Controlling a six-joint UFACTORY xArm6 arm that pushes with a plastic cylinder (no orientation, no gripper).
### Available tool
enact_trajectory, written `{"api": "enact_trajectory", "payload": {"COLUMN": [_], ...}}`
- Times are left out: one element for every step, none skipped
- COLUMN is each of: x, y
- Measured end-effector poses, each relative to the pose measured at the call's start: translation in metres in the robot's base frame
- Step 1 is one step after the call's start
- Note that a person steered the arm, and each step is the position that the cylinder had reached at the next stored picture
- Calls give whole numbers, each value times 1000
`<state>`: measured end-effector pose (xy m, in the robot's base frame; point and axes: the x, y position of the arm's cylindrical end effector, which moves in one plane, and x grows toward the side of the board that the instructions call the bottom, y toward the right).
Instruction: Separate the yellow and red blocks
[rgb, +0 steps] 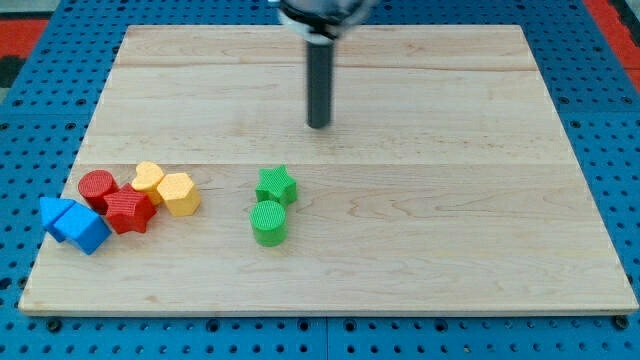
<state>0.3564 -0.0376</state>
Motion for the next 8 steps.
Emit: {"api": "enact_trajectory", "payload": {"x": [-12,39,55,53,48,48,56,72], "y": [-131,-166,-182,-198,-218,-220,-220,-218]}}
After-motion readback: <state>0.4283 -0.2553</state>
